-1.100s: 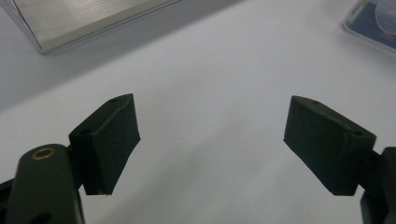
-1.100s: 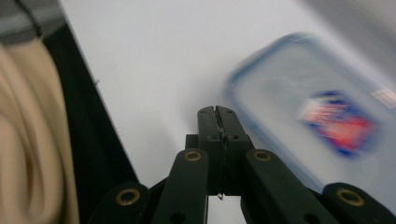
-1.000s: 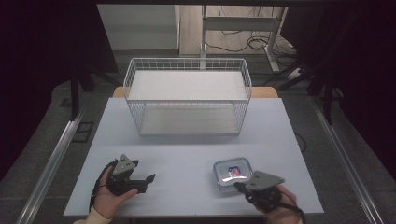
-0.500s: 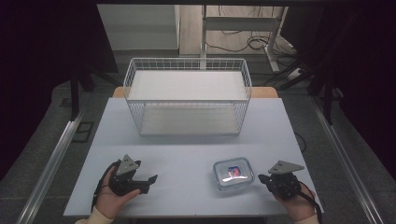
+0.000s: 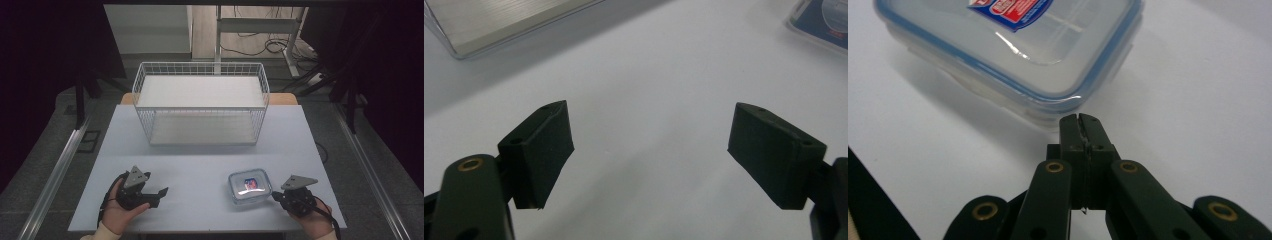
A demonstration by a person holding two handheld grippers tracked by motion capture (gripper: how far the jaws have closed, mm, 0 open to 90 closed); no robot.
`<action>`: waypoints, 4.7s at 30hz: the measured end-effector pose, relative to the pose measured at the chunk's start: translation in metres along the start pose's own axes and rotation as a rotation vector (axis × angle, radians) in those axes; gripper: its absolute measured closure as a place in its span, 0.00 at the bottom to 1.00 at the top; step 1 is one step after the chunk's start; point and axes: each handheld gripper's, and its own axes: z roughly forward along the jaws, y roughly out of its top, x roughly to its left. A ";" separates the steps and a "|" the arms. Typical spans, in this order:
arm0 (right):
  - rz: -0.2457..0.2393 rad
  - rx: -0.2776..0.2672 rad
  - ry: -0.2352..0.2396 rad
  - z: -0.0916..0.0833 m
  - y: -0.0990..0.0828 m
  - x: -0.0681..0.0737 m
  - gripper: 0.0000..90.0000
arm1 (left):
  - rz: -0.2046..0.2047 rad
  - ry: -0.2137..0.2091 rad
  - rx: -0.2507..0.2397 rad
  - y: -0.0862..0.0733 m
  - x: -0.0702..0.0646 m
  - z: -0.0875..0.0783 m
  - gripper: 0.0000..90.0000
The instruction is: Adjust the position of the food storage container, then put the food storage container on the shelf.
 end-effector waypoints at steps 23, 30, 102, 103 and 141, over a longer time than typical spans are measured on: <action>-0.009 -0.003 -0.028 0.012 0.013 -0.008 0.99 | -0.002 0.001 -0.006 0.001 0.002 -0.001 0.20; -0.010 -0.006 -0.051 0.021 0.019 -0.019 0.99 | -0.001 0.001 -0.009 0.001 0.001 -0.002 0.20; 0.100 -0.269 0.087 0.035 0.046 0.022 0.33 | -0.022 -0.028 -0.034 0.003 -0.006 -0.010 0.19; 0.118 -0.281 0.096 0.034 0.045 0.019 0.31 | -0.026 -0.035 -0.040 0.004 -0.007 -0.010 0.19; 0.372 -0.201 0.422 0.064 0.066 0.031 0.22 | -0.486 -0.506 0.086 0.028 -0.014 0.054 0.14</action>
